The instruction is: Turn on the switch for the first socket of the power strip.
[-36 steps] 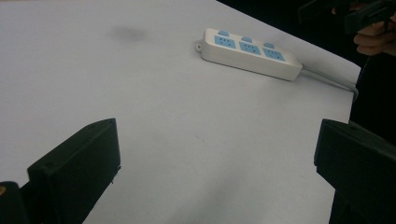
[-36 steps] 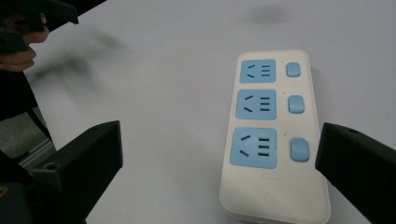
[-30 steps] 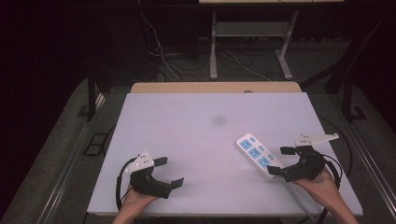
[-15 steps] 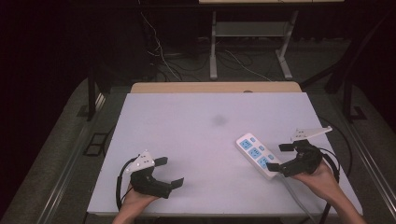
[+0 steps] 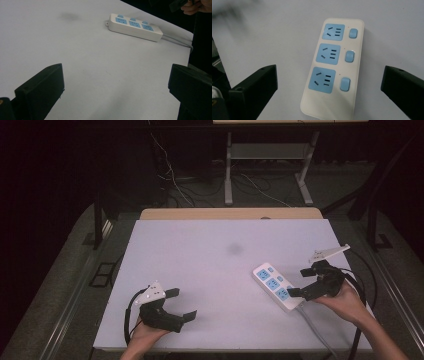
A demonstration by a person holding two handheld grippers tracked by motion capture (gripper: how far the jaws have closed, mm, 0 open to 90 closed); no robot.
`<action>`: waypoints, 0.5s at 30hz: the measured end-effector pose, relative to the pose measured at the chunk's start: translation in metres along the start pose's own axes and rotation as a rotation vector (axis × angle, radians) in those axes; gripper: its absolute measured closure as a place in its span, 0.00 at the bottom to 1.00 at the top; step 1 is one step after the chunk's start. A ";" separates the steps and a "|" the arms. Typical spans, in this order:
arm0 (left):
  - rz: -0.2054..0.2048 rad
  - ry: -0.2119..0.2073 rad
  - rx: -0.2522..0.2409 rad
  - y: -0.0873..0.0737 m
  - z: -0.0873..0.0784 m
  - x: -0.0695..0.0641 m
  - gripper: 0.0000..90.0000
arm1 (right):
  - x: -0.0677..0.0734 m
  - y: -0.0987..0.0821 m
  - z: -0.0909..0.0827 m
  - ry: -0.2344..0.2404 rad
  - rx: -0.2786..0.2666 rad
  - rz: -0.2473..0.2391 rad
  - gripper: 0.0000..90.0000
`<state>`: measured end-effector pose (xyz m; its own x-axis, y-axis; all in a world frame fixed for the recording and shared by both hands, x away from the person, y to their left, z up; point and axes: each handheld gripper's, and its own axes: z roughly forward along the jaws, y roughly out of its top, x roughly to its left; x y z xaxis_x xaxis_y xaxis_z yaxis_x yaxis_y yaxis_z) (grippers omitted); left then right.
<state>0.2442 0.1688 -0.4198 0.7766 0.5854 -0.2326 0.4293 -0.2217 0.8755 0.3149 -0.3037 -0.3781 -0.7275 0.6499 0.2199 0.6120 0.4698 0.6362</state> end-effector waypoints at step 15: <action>-0.001 0.005 -0.004 0.000 0.000 0.001 0.00 | -0.014 0.013 0.002 -0.023 0.085 -0.040 0.00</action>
<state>0.2452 0.1698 -0.4197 0.7738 0.5897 -0.2313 0.4281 -0.2177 0.8771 0.3333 -0.3056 -0.3744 -0.7449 0.6430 0.1780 0.6076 0.5436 0.5791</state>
